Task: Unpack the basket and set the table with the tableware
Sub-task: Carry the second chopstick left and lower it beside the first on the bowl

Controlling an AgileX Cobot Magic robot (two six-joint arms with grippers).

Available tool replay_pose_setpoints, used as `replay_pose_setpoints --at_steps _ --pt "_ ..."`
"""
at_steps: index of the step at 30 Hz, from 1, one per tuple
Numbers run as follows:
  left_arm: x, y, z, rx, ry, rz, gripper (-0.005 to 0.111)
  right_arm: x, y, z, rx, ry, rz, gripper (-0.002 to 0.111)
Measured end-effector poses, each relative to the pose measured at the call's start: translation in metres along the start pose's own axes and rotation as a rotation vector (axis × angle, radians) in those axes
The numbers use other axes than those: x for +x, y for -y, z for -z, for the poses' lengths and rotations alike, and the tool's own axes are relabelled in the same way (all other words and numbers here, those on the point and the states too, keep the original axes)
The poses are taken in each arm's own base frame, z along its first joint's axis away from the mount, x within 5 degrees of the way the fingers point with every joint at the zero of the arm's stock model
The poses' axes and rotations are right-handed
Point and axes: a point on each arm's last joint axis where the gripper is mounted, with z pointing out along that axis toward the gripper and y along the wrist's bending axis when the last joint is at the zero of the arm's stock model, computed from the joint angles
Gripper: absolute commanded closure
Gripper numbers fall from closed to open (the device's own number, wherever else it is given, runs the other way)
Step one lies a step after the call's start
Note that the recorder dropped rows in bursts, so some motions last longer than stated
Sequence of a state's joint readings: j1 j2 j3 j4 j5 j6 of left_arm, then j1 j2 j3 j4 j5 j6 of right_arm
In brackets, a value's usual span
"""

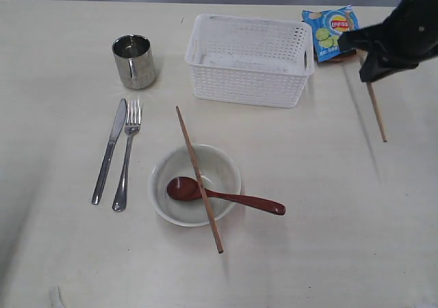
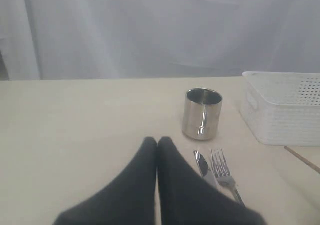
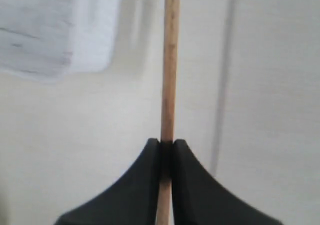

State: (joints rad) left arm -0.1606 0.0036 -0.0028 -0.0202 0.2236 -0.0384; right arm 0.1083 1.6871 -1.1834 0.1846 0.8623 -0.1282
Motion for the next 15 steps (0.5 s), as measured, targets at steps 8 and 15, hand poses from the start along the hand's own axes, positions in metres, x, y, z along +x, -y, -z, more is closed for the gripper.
replay_pose_setpoints --at_steps 8,15 --pt "0.000 0.000 0.000 0.000 0.000 0.000 0.107 0.030 -0.107 0.051 -0.224 0.028 0.143 0.109" --pt "0.000 0.000 0.000 0.000 0.000 0.000 0.107 0.064 -0.193 0.028 -0.315 -0.068 0.237 0.109"
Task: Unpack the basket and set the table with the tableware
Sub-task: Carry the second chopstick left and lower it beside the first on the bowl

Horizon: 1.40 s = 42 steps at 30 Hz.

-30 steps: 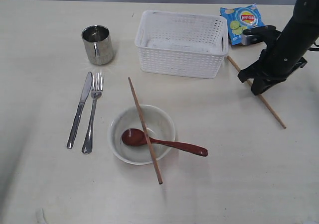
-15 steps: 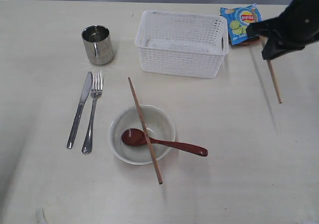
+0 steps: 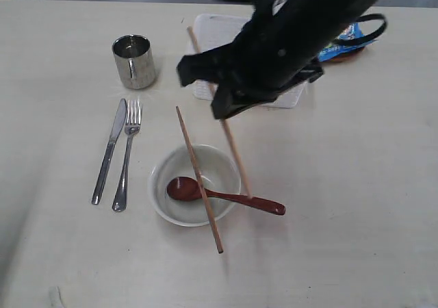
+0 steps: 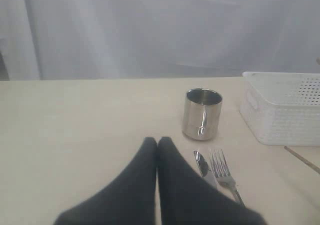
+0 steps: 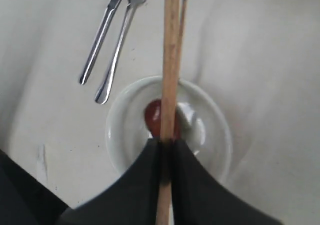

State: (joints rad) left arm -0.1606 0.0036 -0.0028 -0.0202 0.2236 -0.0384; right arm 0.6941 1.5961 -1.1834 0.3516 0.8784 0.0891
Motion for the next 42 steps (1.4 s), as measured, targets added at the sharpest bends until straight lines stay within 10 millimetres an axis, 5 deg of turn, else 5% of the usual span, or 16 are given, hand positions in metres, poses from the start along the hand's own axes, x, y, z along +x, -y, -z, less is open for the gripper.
replay_pose_setpoints --at_steps 6,11,24,32,42 --pt "0.000 0.000 0.000 0.000 0.000 0.000 0.107 0.012 -0.022 -0.050 -0.001 -0.129 -0.015 0.109" --pt "0.000 0.000 0.000 0.000 0.000 0.000 0.107 0.013 -0.027 -0.069 -0.026 -0.146 -0.055 0.109" --pt "0.000 0.000 0.000 0.000 0.000 0.000 0.107 0.010 -0.024 -0.080 -0.009 -0.128 -0.081 0.109" --pt "0.000 0.000 0.000 0.000 0.000 0.000 0.107 0.000 0.000 -0.061 0.032 -0.103 -0.120 0.109" --pt "0.000 0.000 0.000 0.000 0.000 0.000 0.107 0.005 0.010 -0.065 0.077 -0.129 -0.108 0.109"
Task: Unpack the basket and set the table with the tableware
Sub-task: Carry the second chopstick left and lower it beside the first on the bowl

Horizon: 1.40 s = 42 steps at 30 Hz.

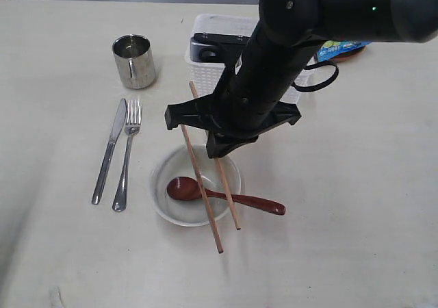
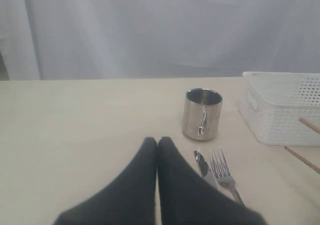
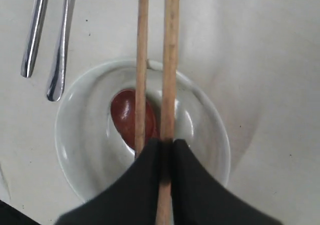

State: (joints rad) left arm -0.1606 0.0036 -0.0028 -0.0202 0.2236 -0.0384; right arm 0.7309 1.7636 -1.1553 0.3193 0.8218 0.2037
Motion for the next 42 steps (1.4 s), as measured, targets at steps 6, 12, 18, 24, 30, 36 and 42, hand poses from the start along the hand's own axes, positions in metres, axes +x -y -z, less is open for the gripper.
replay_pose_setpoints --at_steps 6,12,18,24,30,36,42 --pt "0.000 0.000 0.000 0.000 0.000 0.000 0.107 0.009 0.007 -0.009 0.017 -0.032 -0.011 0.109" --pt "0.000 0.000 0.000 0.000 0.000 0.000 0.107 0.012 0.003 -0.014 -0.055 -0.024 -0.018 0.109" --pt "0.000 0.000 0.000 0.000 0.000 0.000 0.107 0.011 0.003 -0.014 -0.060 -0.018 0.001 0.109" --pt "0.000 0.000 0.000 0.000 0.000 0.000 0.107 0.010 0.002 -0.014 -0.062 0.000 0.001 0.109" --pt "0.000 0.000 0.000 0.000 0.000 0.000 0.107 0.010 0.002 -0.014 -0.064 0.002 -0.003 0.109" --pt "0.000 0.000 0.000 0.000 0.000 0.000 0.107 0.009 0.003 -0.017 -0.060 -0.007 -0.005 0.109" --pt "0.000 0.000 0.000 0.000 0.000 0.000 0.107 0.009 0.004 -0.023 -0.053 -0.020 -0.010 0.109"
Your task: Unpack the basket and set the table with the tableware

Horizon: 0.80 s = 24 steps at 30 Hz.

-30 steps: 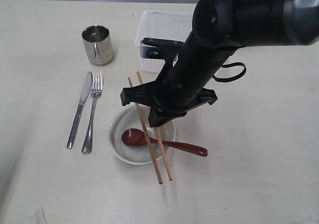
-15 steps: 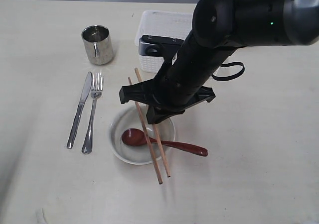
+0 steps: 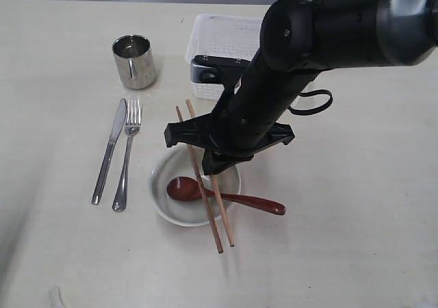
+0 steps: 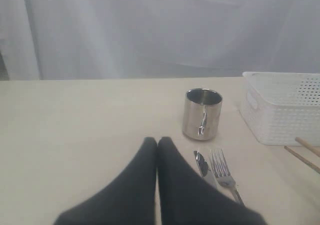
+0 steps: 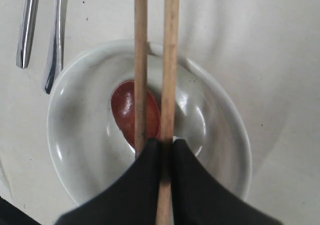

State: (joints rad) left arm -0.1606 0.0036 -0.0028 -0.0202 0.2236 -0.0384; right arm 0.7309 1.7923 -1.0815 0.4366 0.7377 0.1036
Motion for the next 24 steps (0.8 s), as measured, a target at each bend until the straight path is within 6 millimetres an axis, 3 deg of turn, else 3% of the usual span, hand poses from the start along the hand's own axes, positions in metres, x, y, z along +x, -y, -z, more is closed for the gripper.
replay_pose_setpoints --at_steps 20,24 --pt "0.0000 0.0000 0.0000 0.000 0.000 0.000 0.107 -0.0001 -0.0002 0.0000 -0.002 0.001 0.034 0.108" --pt "0.0000 0.0000 0.0000 0.000 0.000 0.000 0.107 -0.0001 -0.0006 0.0000 -0.007 0.001 0.041 0.092"
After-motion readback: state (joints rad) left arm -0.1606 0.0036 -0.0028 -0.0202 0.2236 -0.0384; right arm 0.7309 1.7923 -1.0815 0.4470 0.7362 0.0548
